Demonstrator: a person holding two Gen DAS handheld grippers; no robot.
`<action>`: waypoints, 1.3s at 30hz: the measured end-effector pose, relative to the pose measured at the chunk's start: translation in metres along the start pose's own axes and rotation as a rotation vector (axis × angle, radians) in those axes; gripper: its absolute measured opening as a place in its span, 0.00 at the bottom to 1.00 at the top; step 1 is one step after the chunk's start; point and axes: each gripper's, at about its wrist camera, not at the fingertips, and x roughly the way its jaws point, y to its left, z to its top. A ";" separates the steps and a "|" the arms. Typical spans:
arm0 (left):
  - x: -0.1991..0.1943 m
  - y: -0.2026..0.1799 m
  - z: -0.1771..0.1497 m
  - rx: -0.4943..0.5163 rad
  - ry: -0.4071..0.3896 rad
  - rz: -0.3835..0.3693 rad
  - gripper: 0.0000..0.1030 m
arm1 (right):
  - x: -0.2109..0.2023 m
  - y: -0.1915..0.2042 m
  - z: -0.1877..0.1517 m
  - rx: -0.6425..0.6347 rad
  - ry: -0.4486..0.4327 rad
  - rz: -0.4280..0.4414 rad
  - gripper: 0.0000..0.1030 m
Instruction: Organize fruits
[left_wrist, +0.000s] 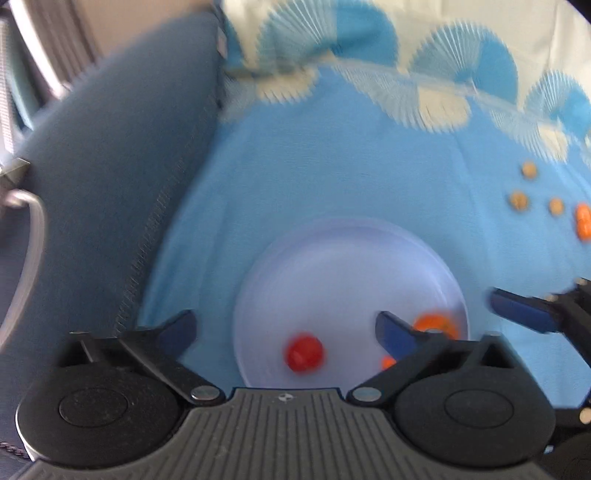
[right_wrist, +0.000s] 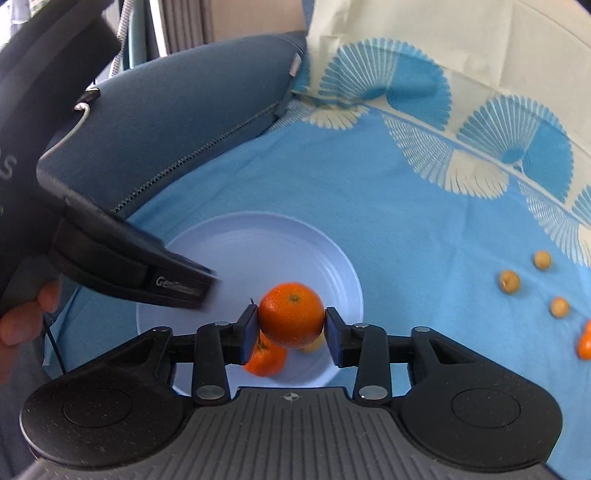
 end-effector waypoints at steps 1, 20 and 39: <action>-0.004 0.001 0.000 0.005 -0.003 0.005 1.00 | -0.003 0.001 0.001 -0.003 -0.013 -0.011 0.67; -0.128 0.005 -0.087 -0.028 -0.070 0.058 1.00 | -0.141 0.029 -0.059 0.117 -0.116 -0.103 0.99; -0.192 -0.008 -0.111 -0.017 -0.199 0.082 1.00 | -0.216 0.040 -0.079 0.092 -0.297 -0.154 0.99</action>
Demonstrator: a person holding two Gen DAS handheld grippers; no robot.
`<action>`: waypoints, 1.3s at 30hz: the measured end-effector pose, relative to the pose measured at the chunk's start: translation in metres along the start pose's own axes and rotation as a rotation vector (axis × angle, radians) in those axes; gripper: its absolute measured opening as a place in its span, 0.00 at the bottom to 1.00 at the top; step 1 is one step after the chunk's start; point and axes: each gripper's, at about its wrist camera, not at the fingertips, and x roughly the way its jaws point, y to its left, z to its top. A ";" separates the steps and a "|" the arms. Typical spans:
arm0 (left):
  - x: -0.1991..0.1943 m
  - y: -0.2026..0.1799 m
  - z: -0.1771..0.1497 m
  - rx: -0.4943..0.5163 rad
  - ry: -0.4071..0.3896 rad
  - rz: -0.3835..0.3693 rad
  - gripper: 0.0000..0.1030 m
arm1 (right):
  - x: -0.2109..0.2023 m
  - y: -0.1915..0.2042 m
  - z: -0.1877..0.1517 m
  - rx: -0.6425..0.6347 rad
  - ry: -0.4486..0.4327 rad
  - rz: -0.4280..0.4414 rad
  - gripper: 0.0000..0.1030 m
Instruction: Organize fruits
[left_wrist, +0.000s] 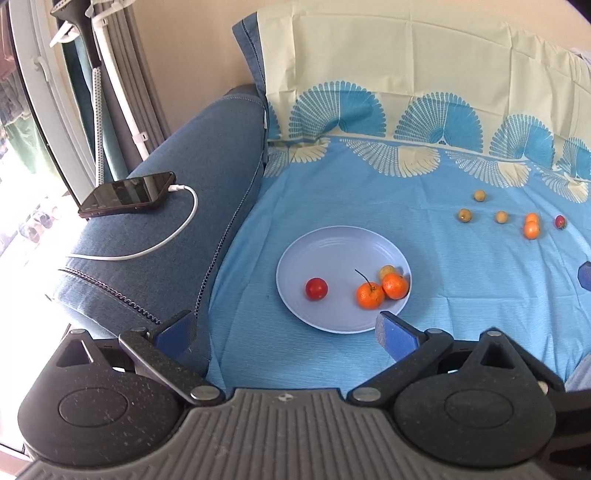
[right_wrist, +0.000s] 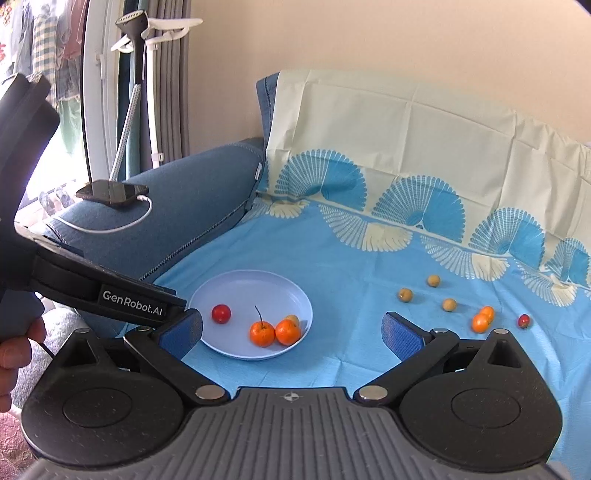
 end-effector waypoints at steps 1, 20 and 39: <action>-0.001 0.001 -0.001 0.004 -0.004 0.004 1.00 | -0.001 0.000 -0.001 0.004 -0.004 0.002 0.99; -0.006 0.009 -0.007 -0.011 -0.008 0.019 1.00 | -0.005 0.010 -0.004 -0.019 -0.009 0.016 0.99; 0.004 0.009 -0.008 -0.005 0.017 0.033 1.00 | 0.003 0.011 -0.007 -0.013 0.014 0.028 0.99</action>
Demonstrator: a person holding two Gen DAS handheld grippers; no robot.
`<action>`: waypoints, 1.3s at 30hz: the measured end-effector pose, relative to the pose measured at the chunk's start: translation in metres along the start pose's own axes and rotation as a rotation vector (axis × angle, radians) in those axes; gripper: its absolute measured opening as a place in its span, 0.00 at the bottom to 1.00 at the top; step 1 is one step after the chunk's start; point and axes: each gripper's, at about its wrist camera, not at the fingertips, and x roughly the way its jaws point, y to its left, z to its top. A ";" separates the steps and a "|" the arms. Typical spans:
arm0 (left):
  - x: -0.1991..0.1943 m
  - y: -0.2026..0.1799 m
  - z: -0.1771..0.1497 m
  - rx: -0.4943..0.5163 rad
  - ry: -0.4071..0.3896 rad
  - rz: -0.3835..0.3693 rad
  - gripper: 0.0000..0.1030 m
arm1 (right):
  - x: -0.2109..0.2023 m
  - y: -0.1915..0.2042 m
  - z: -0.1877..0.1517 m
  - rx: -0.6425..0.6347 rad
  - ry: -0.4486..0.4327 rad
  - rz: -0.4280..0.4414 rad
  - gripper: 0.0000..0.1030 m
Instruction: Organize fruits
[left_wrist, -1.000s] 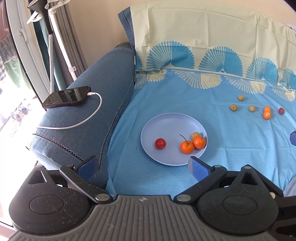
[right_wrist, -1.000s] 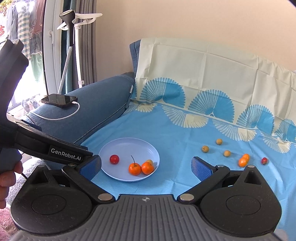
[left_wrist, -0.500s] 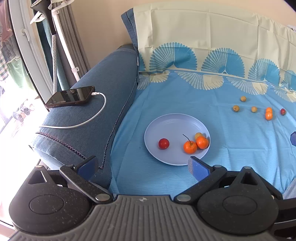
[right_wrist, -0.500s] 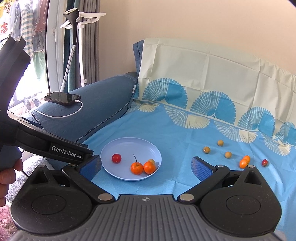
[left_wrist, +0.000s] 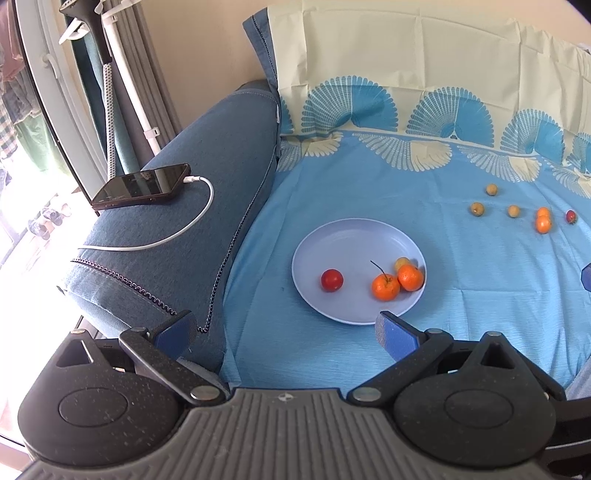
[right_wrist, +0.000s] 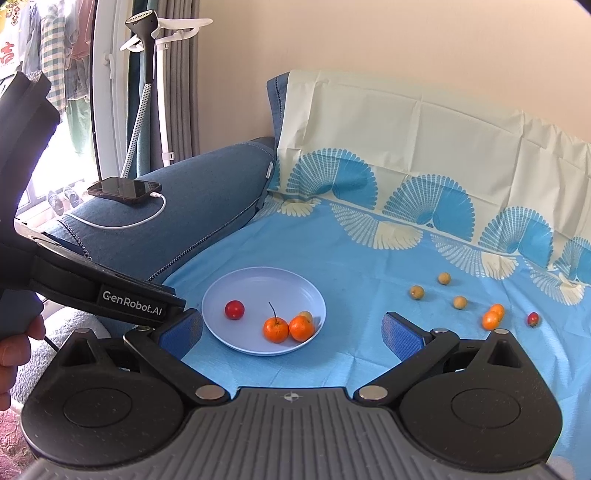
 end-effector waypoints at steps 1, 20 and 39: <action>0.001 0.000 0.000 0.000 0.003 0.000 1.00 | 0.001 0.000 0.000 0.000 0.002 0.002 0.99; 0.014 -0.020 0.019 0.035 0.030 0.018 1.00 | 0.016 -0.022 -0.005 0.082 0.020 -0.002 0.99; 0.058 -0.122 0.077 0.111 0.128 -0.163 1.00 | 0.025 -0.142 -0.035 0.334 0.028 -0.274 0.99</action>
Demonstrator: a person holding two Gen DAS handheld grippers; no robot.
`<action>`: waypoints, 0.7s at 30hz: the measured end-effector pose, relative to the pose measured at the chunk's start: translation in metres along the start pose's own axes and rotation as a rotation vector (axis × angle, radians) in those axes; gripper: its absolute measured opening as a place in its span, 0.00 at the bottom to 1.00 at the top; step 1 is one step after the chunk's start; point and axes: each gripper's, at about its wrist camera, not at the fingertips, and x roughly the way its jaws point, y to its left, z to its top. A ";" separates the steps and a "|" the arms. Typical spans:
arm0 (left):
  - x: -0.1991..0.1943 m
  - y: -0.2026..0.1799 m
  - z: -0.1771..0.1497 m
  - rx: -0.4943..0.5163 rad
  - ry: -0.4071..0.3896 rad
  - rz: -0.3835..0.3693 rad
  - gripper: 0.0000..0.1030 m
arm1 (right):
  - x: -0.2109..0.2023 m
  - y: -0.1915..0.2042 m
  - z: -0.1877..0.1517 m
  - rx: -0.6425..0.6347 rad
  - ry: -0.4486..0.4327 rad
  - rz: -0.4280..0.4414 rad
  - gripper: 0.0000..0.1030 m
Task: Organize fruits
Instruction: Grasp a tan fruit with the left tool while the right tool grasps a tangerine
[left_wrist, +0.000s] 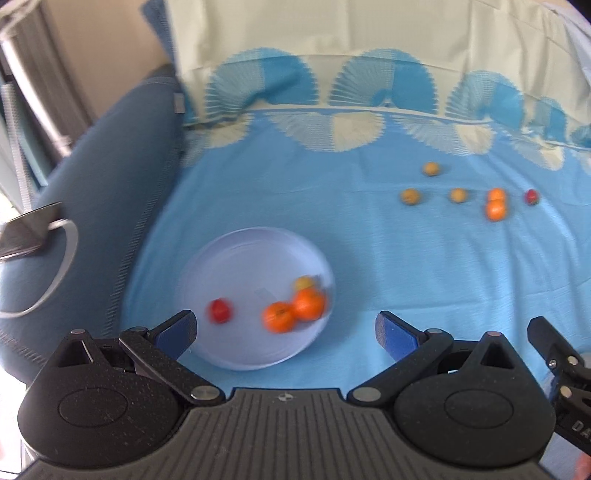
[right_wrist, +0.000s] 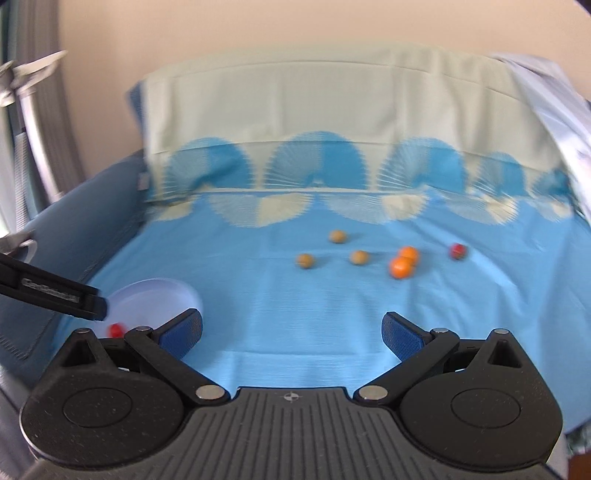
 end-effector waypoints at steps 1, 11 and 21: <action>0.005 -0.008 0.007 0.002 0.002 -0.018 1.00 | 0.005 -0.010 0.001 0.017 0.000 -0.024 0.99; 0.090 -0.121 0.080 0.204 -0.037 -0.064 1.00 | 0.089 -0.097 0.011 0.110 0.011 -0.233 0.99; 0.221 -0.215 0.144 0.346 0.009 -0.152 1.00 | 0.248 -0.144 0.015 0.006 0.094 -0.237 0.99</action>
